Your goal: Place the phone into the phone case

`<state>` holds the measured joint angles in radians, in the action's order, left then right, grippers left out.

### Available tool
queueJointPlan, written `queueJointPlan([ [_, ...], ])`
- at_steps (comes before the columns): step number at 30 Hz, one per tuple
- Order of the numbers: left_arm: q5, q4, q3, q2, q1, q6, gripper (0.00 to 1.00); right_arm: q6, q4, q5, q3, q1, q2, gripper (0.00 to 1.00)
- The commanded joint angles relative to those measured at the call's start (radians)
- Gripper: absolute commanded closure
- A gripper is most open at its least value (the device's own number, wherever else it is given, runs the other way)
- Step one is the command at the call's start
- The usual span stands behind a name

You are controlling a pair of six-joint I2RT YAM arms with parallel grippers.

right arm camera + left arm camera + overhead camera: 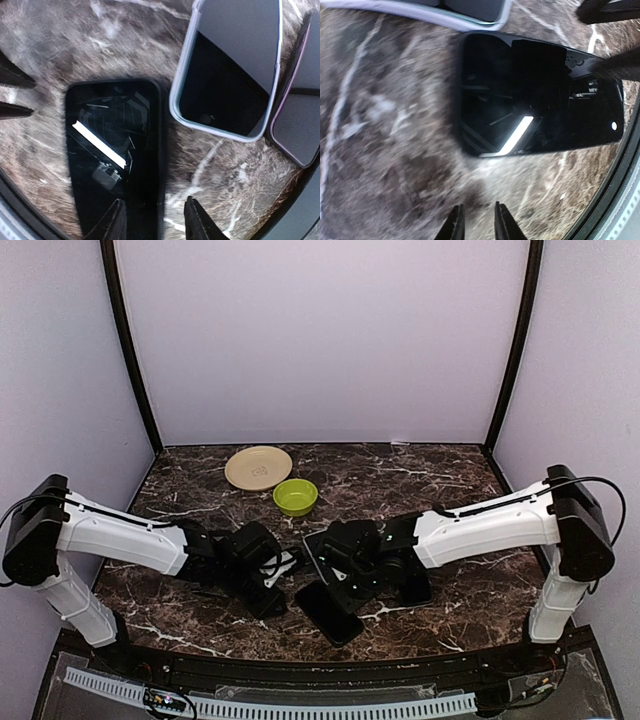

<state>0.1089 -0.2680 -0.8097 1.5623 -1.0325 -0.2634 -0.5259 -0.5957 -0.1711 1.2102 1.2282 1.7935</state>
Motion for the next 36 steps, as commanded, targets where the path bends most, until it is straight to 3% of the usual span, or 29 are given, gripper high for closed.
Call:
queueJointPlan([
  [1, 0.059, 0.069, -0.043, 0.036, -0.01, 0.06, 0.79, -0.042, 0.075, 0.047, -0.056, -0.01, 0.016, 0.64],
  [12, 0.065, 0.127, -0.131, 0.169, -0.011, 0.097, 0.83, -0.156, 0.085, -0.023, -0.162, -0.008, 0.07, 0.73],
  [17, 0.068, 0.127, -0.152, 0.21, -0.011, 0.101, 0.85, -0.116, 0.106, -0.016, -0.16, 0.004, 0.03, 0.72],
  [20, 0.068, 0.122, -0.159, 0.202, -0.011, 0.096, 0.85, -0.067, 0.151, 0.013, -0.155, 0.01, -0.025, 0.6],
  [22, 0.04, 0.116, -0.144, 0.169, -0.01, 0.085, 0.85, -0.058, 0.175, 0.022, -0.162, 0.016, -0.068, 0.32],
  [25, -0.018, 0.085, -0.115, 0.104, -0.008, 0.08, 0.84, -0.06, 0.167, 0.021, -0.152, 0.036, -0.093, 0.02],
  [36, -0.066, -0.004, -0.058, -0.012, 0.028, 0.043, 0.76, -0.106, -0.007, -0.053, -0.011, 0.106, 0.09, 0.01],
])
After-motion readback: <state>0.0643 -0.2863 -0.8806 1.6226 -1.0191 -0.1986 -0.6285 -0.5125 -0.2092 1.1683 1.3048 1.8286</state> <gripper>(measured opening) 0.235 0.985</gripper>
